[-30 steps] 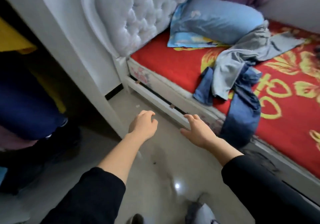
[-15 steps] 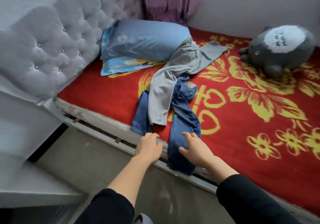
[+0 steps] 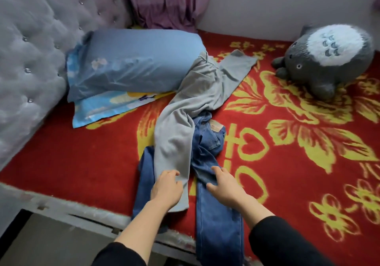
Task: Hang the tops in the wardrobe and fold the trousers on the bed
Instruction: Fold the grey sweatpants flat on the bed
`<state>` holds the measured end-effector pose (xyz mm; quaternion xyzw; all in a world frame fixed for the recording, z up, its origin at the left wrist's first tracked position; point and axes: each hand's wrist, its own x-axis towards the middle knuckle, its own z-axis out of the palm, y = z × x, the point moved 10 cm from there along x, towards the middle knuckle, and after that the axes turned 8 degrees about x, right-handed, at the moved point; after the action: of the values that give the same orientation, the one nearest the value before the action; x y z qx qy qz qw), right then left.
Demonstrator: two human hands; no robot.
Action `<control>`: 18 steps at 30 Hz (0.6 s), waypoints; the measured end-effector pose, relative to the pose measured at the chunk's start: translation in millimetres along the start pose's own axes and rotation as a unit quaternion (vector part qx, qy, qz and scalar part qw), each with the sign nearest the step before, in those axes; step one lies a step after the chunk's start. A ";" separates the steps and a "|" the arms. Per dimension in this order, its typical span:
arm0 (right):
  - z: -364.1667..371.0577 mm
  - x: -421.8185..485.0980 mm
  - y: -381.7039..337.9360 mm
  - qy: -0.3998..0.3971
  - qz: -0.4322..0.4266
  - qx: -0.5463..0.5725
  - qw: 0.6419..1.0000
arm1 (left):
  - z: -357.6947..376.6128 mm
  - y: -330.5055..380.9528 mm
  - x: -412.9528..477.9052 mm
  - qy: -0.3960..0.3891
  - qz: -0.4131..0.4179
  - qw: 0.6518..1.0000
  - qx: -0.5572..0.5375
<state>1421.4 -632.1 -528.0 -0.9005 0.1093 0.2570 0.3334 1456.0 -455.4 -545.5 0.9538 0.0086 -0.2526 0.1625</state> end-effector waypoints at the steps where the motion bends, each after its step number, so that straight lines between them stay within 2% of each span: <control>1: -2.1 19.8 -0.4 -0.003 0.010 0.003 1.000 | -2.1 0.4 21.7 -0.001 0.005 1.000 0.003; 7: -4.2 117.7 1.1 -0.009 0.036 0.033 0.999 | -10.3 -4.9 145.0 0.023 0.004 1.000 0.012; 13: 0.5 197.7 -5.8 0.024 0.020 0.020 0.999 | -3.9 -28.9 230.5 0.064 -0.105 0.992 -0.017; 15: 0.6 215.2 -14.3 0.044 -0.007 0.024 0.999 | -0.9 -37.8 255.0 0.058 -0.119 0.991 -0.019; 18: -4.9 233.0 -21.8 0.069 -0.032 0.047 0.996 | 0.9 -50.8 286.3 0.014 -0.124 0.992 0.033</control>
<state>1627.9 -624.8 -637.8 -0.9024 0.1152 0.1782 0.3751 1700.2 -426.4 -700.5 0.9537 0.1206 -0.2575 0.0980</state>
